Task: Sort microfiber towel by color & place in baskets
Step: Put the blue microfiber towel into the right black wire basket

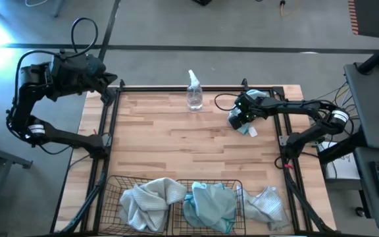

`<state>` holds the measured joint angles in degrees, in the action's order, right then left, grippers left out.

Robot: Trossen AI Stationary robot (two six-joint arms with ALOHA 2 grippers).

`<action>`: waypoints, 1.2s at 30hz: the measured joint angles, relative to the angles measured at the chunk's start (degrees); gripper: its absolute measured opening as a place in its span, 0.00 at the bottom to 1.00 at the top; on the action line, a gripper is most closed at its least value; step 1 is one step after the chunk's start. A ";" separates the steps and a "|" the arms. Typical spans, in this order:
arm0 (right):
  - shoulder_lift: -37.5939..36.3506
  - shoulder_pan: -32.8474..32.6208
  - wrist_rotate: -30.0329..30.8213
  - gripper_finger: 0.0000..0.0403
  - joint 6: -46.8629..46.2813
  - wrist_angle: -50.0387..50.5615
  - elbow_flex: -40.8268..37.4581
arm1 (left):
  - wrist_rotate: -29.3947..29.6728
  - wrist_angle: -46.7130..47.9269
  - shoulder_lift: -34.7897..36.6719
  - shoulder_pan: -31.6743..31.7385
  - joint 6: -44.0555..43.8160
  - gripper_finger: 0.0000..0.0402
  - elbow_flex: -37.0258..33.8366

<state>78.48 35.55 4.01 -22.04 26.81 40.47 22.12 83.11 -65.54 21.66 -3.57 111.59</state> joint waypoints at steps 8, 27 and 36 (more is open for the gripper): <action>-0.04 -0.02 -2.95 0.03 -2.42 -0.11 0.00 | -0.01 0.00 0.00 -0.01 0.00 0.00 0.00; -15.63 -0.17 -8.79 0.03 -10.35 -3.14 0.00 | -0.01 0.00 0.02 0.00 0.00 0.00 0.00; -28.64 -0.49 -9.52 0.03 -15.03 -7.21 0.05 | -0.01 0.00 0.17 -0.01 0.04 0.00 0.00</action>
<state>49.84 35.06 -5.51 -37.07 19.60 40.51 22.11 83.11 -65.36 21.65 -3.53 111.59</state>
